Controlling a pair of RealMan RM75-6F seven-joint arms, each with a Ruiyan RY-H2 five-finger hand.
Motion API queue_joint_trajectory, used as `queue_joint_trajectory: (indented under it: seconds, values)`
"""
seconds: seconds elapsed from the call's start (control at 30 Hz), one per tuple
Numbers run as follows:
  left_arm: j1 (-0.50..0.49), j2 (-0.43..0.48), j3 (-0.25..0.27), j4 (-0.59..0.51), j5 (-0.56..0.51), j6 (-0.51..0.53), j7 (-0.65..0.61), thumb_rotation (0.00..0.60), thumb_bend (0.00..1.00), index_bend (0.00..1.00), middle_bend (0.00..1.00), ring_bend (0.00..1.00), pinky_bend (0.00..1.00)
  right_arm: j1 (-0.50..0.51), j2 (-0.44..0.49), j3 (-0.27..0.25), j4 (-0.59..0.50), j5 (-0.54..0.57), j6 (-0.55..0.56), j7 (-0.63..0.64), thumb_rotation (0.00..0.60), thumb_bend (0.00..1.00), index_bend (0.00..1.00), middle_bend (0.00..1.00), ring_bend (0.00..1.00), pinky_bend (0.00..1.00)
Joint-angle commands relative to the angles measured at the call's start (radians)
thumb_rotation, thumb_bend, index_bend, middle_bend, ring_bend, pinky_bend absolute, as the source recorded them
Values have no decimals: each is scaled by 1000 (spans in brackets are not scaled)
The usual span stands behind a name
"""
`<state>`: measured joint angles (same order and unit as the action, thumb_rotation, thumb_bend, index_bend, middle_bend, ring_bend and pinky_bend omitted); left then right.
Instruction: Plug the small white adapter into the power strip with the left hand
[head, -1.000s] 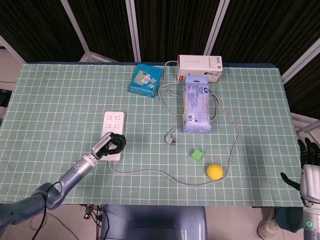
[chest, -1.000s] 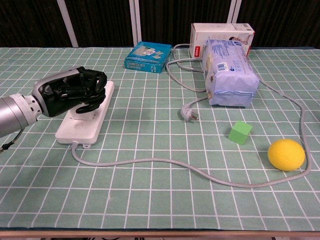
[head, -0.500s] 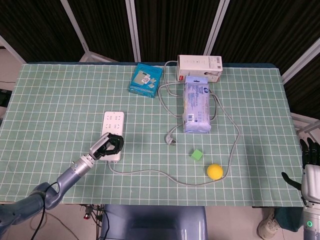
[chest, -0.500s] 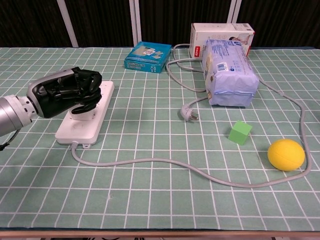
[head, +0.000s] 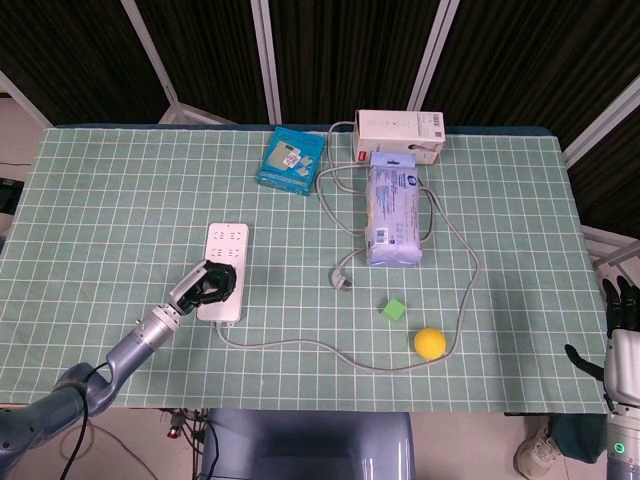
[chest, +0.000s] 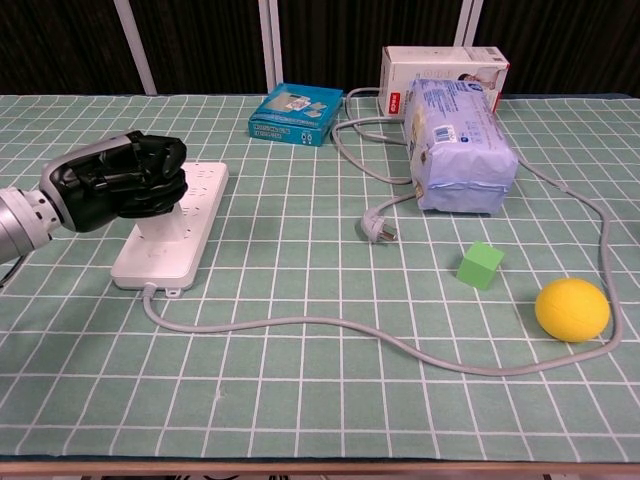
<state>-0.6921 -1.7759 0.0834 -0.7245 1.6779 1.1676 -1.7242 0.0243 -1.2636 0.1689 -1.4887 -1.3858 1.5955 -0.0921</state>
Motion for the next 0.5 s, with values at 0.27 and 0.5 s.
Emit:
queue_joint_trajectory:
  seconds: [0.27, 0.5]
  values:
    - [-20, 2, -6, -6, 18, 56, -2, 600, 973, 868, 897, 736, 909, -1, -3, 2, 0, 4, 1, -7, 600, 164, 0, 0, 10, 37]
    - [-46, 99, -71, -156, 17, 163, 126, 600, 973, 868, 899, 738, 910, -1, -4, 3, -2, 5, 1, -9, 600, 165, 0, 0, 10, 36]
